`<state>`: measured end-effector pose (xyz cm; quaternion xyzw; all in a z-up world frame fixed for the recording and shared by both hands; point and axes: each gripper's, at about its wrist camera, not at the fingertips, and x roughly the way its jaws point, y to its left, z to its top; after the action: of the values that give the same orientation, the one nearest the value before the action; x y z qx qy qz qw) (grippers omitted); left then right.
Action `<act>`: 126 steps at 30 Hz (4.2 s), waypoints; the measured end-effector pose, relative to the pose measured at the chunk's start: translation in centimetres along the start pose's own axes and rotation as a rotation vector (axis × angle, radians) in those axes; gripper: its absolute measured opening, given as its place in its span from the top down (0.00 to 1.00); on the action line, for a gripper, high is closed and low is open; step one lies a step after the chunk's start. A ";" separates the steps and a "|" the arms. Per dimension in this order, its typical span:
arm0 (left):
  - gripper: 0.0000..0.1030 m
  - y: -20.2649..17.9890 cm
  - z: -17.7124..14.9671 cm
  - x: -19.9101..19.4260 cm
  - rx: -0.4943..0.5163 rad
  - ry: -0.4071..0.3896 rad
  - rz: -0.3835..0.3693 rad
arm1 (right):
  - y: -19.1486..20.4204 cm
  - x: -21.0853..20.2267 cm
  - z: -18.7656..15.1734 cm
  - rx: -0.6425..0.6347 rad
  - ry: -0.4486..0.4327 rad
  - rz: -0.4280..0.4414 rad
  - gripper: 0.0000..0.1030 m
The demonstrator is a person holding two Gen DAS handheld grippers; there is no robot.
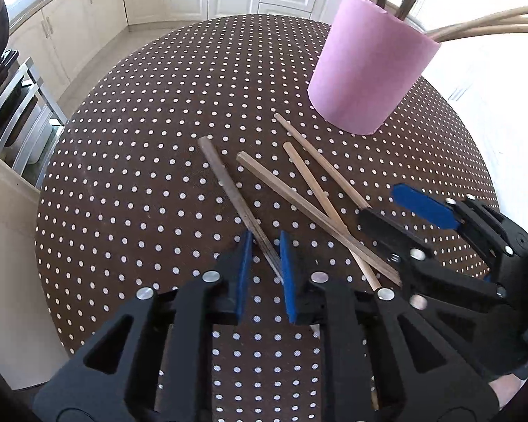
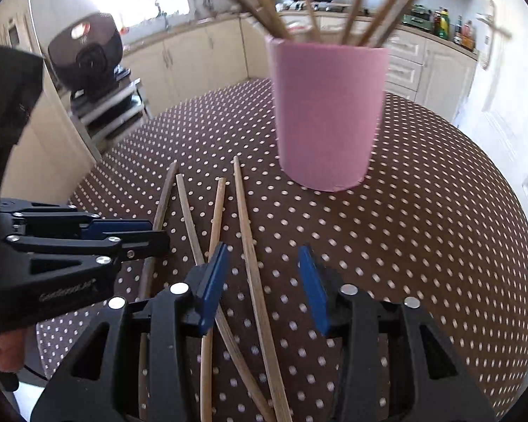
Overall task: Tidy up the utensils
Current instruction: 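Close the right tool on a chopstick while the left tool grasps another, then raise the right tool's chopstick upright toward the cup while the left tool raises its own, then lower the left tool's chopstick into the cup while the right tool lowers its own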
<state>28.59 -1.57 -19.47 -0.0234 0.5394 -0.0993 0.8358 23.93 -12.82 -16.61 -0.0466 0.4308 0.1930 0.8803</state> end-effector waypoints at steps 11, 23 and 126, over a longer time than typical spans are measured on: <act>0.87 2.7 4.3 1.6 -0.018 0.041 -0.044 | 2.2 3.1 3.0 -0.106 0.105 -0.051 0.92; 0.93 2.1 2.9 0.5 0.000 -0.018 -0.037 | 2.0 1.0 3.1 -0.076 0.039 -0.030 0.95; 0.93 -4.9 -3.9 -21.1 0.088 -0.579 -0.174 | 1.5 -17.1 0.2 0.046 -0.422 0.093 0.95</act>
<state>15.93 -2.11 -1.48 -0.0606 0.2697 -0.1829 0.9435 14.09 -16.52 -3.10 0.0348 0.2429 0.2288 0.9421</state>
